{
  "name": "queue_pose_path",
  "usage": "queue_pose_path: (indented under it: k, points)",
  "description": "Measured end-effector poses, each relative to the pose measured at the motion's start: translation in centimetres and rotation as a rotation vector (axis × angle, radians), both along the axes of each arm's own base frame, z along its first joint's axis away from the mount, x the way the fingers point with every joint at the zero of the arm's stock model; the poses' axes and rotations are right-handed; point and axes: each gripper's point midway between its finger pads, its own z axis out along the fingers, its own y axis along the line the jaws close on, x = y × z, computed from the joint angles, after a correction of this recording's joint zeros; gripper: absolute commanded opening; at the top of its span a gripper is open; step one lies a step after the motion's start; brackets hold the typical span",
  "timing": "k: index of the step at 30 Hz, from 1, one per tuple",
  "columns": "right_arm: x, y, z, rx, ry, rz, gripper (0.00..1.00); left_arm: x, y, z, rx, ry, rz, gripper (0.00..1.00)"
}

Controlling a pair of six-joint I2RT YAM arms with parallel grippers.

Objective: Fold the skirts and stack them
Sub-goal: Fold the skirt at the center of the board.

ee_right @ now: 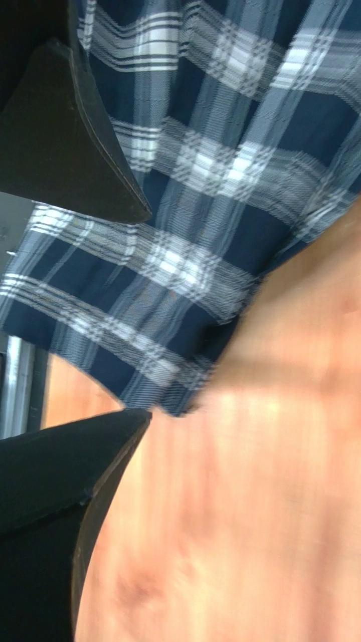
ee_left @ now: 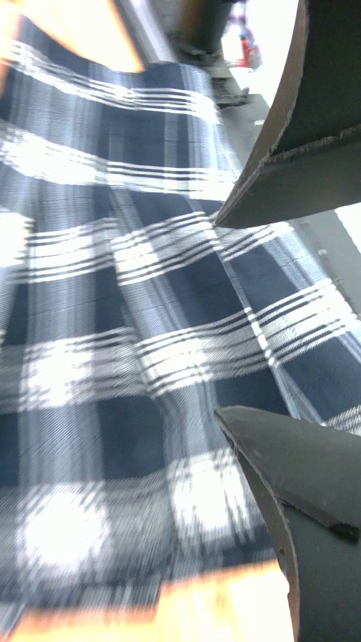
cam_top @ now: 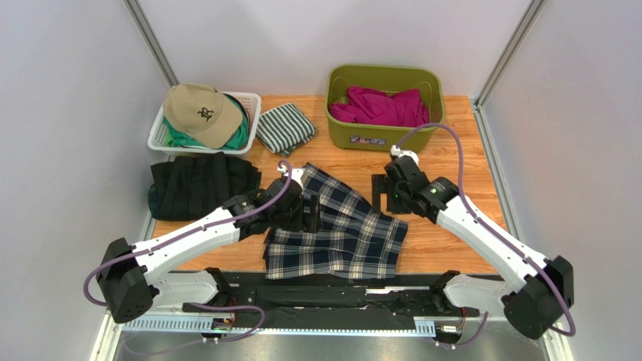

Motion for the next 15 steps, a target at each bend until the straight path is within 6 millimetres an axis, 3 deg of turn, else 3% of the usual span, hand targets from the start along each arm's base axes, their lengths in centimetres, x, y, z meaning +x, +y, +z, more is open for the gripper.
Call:
queue_pose_path:
  k: [3,7,9,12,15]
  points:
    - [-2.8,-1.3,-2.3,0.040,0.096,-0.056,0.99,2.2,1.4,1.4,0.035,-0.054,0.074,0.99]
    - [-7.3,-2.7,-7.6,0.066,0.314,-0.136,0.99,3.3,5.2,-0.7,0.130,-0.010,0.187,0.99]
    - [-9.3,-2.9,-9.3,0.081,0.402,-0.157,0.97,2.5,6.8,-2.6,0.173,0.031,0.209,0.98]
    - [-10.0,-2.2,-10.0,0.114,0.455,-0.154,0.92,0.0,7.8,-5.6,0.204,0.122,0.183,0.88]
    - [-9.4,-1.9,-10.9,0.106,0.470,-0.167,0.84,-1.7,7.8,-7.4,0.188,0.189,0.162,0.68]
